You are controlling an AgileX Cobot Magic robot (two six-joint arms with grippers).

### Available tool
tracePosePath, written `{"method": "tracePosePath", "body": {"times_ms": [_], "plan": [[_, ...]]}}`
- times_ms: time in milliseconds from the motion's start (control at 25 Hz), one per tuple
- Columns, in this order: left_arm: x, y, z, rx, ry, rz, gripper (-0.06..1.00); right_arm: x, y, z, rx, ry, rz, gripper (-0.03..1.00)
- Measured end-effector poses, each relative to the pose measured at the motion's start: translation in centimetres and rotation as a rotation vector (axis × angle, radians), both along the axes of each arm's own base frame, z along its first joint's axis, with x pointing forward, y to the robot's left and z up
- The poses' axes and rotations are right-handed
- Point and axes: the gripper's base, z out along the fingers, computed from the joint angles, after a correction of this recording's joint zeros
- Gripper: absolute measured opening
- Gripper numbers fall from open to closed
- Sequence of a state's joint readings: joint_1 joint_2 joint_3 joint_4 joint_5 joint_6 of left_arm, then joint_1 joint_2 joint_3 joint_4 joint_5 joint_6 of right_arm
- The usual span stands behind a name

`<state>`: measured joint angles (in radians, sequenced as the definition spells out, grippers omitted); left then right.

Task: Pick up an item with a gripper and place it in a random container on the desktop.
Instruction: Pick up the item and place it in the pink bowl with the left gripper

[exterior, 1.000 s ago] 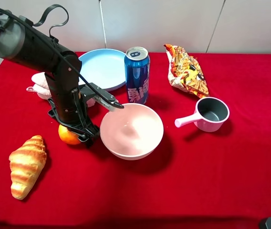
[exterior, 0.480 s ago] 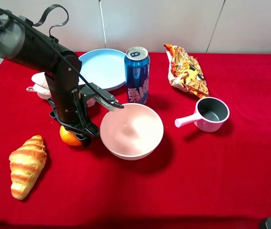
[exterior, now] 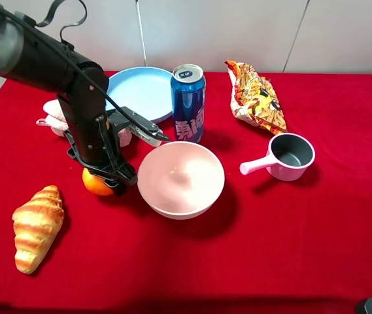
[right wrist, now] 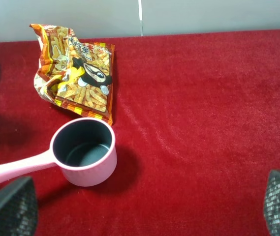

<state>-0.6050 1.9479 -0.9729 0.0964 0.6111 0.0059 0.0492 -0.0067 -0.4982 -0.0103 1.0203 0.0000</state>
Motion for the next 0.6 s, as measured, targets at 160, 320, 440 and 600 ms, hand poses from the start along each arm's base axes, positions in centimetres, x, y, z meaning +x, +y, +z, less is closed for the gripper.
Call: {"method": "tracePosePath", "body": {"times_ms": [160, 320, 440, 600], "plan": [[-0.2, 0.1, 1.0, 0.003, 0.001, 0.008, 0.72, 0.0, 0.0, 0.0, 0.0, 0.0, 0.0, 0.69], [-0.4, 0.3, 2.0, 0.004, 0.001, 0.009, 0.72, 0.0, 0.0, 0.0, 0.0, 0.0, 0.0, 0.69], [-0.6, 0.4, 2.5, 0.011, 0.019, 0.024, 0.72, 0.0, 0.0, 0.0, 0.0, 0.0, 0.0, 0.69], [-0.5, 0.2, 3.5, 0.017, 0.041, 0.047, 0.72, 0.0, 0.0, 0.0, 0.0, 0.0, 0.0, 0.69]]}}
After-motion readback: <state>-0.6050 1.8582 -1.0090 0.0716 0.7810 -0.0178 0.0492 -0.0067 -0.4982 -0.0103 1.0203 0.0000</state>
